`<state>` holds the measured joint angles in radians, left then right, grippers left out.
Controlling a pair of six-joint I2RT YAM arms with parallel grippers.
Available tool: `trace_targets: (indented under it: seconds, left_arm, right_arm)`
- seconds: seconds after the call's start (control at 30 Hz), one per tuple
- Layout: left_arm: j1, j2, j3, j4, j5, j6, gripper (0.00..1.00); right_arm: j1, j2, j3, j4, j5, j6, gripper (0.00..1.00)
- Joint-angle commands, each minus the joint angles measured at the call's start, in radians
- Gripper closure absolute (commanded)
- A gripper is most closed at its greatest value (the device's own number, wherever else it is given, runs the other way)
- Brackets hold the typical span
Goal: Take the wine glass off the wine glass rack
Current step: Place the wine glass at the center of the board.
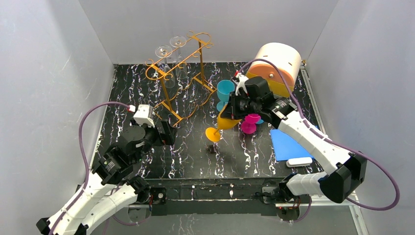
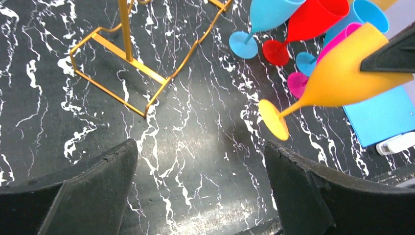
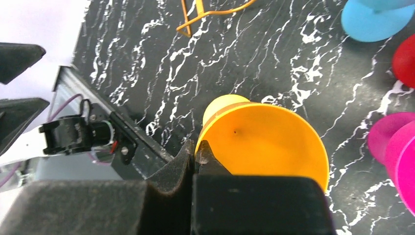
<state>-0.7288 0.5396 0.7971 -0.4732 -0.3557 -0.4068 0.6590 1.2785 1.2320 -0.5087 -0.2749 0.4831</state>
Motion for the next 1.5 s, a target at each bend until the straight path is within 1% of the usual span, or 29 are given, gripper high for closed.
trace_targets:
  seconds: [0.0, 0.03, 0.17, 0.27, 0.43, 0.57, 0.73, 0.87, 0.93, 1.0, 1.1, 1.27, 1.37, 1.47]
  left_arm:
    - [0.002, 0.022, 0.001, -0.048, 0.026, -0.048, 0.02]
    - [0.002, 0.021, -0.003, -0.052, 0.013, -0.057, 0.02]
    - [0.002, 0.02, -0.029, -0.047, 0.0, -0.073, 0.02]
    - [0.002, 0.037, -0.042, -0.038, -0.007, -0.087, 0.02]
    - [0.002, 0.078, -0.029, -0.067, -0.021, -0.097, 0.02]
    - [0.002, 0.089, -0.017, -0.09, -0.016, -0.089, 0.02]
    - [0.003, 0.063, -0.01, -0.114, -0.03, -0.095, 0.02]
    - [0.002, 0.02, -0.003, -0.108, -0.04, -0.104, 0.02]
    - [0.003, 0.015, 0.003, -0.083, 0.007, -0.059, 0.02]
    - [0.002, 0.029, 0.022, -0.094, 0.035, -0.019, 0.02]
    - [0.002, 0.049, 0.052, -0.124, 0.015, -0.006, 0.02]
    - [0.003, 0.024, 0.035, -0.11, 0.004, -0.018, 0.02]
    - [0.002, 0.009, 0.025, -0.108, 0.0, -0.027, 0.02]
    - [0.003, -0.012, 0.023, -0.107, -0.049, -0.048, 0.02]
  right_arm:
    - [0.069, 0.029, 0.103, -0.027, 0.227, -0.119, 0.99]
    - [0.094, 0.03, 0.103, -0.025, 0.26, -0.139, 0.99]
    - [0.171, 0.053, 0.093, -0.032, 0.47, -0.201, 0.99]
    - [0.209, 0.081, 0.089, -0.027, 0.538, -0.245, 0.99]
    - [0.212, 0.144, 0.105, -0.006, 0.574, -0.275, 0.99]
    - [0.212, 0.197, 0.118, 0.02, 0.565, -0.27, 0.99]
    - [0.212, 0.225, 0.12, 0.066, 0.561, -0.314, 0.99]
    - [0.211, 0.238, 0.111, 0.11, 0.605, -0.357, 0.99]
    - [0.211, 0.256, 0.096, 0.153, 0.629, -0.386, 0.99]
    - [0.211, 0.293, 0.115, 0.143, 0.644, -0.386, 0.99]
    - [0.211, 0.326, 0.148, 0.113, 0.638, -0.358, 0.99]
    - [0.199, 0.328, 0.147, 0.122, 0.643, -0.353, 0.99]
    - [0.184, 0.325, 0.135, 0.128, 0.618, -0.347, 0.99]
    - [0.175, 0.339, 0.16, 0.098, 0.614, -0.345, 0.99]
